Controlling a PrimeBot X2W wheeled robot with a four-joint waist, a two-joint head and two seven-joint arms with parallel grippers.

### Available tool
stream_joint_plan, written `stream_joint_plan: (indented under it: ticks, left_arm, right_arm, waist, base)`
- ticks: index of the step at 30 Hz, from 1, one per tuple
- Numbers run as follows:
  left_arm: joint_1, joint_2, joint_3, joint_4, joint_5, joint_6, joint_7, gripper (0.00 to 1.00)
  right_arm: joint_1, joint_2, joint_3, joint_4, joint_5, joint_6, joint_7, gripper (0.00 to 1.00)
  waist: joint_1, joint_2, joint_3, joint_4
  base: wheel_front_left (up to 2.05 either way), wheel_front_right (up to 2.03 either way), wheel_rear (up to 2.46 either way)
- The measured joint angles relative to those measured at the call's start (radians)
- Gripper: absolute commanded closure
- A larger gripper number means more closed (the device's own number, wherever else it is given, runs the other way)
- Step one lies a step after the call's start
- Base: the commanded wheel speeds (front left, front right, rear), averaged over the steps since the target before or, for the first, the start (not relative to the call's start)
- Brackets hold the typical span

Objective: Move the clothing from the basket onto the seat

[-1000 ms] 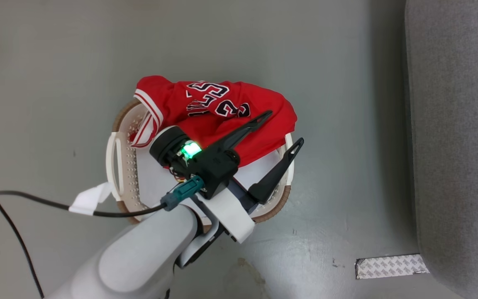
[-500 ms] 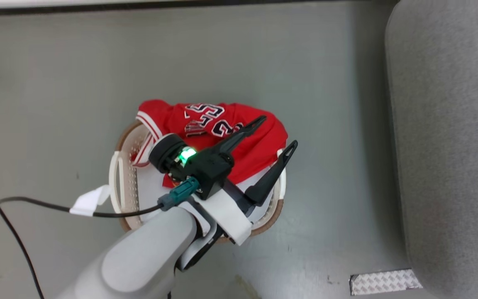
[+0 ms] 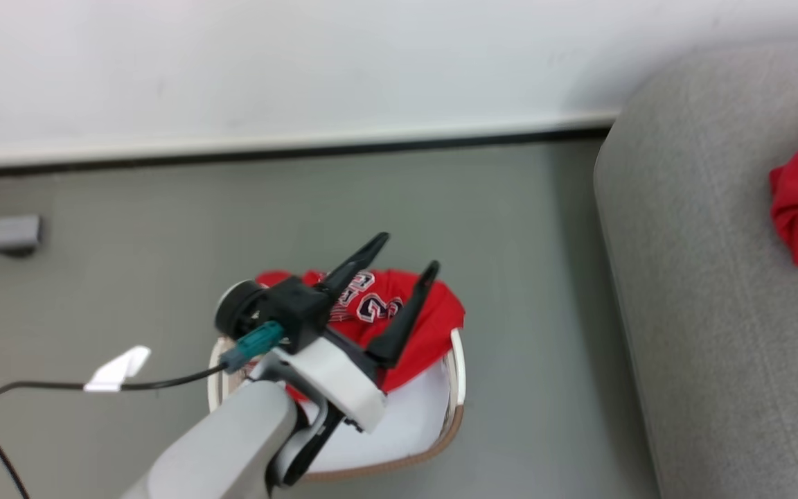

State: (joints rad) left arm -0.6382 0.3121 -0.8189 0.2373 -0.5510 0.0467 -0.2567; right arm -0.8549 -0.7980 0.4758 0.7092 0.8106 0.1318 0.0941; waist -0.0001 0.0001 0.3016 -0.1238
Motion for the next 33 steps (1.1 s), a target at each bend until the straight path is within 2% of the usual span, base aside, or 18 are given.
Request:
stream_joint_plan:
  ticks: [5,7,15,22,27,33]
  left_arm:
    - [0.044,0.023,0.052,-0.009,-0.026,0.026,-0.002,0.00]
    - [0.073,0.038,0.085,-0.016,-0.036,0.043,-0.005,0.00]
    - [0.161,0.084,0.197,-0.035,-0.052,0.086,-0.007,0.00]
    - [0.284,0.099,0.302,-0.055,-0.058,0.101,-0.007,0.00]
    - [0.369,0.096,0.386,-0.072,-0.053,0.114,-0.007,0.00]
    - [0.451,0.071,0.479,-0.107,0.034,0.117,-0.007,0.00]
  right_arm:
    - [0.033,0.024,0.000,-0.094,0.004,0.000,-0.063,0.00]
    - [0.064,0.069,0.003,-0.146,-0.006,0.000,-0.104,0.00]
    - [0.167,0.174,-0.018,-0.258,-0.064,0.000,-0.204,0.00]
    - [0.296,0.302,-0.078,-0.312,-0.104,0.000,-0.291,0.00]
    - [0.395,0.373,-0.115,-0.329,-0.141,0.000,-0.328,0.00]
    - [0.527,0.436,-0.184,-0.386,-0.206,0.000,-0.352,0.00]
  waist:
    - [-0.0002,0.0000,-0.095,0.007]
    - [-0.0002,-0.0001,-0.141,0.018]
    - [-0.0001,-0.0001,-0.221,0.070]
    - [-0.0001,0.0000,-0.272,0.100]
    - [-0.0001,0.0000,-0.297,0.115]
    - [0.0000,0.0000,-0.309,0.128]
  base:
    - [0.00,0.00,0.00]
    - [0.00,0.00,0.00]
    - [0.00,0.00,0.00]
    - [0.00,0.00,0.00]
    - [0.00,0.00,0.00]
    - [0.00,0.00,0.00]
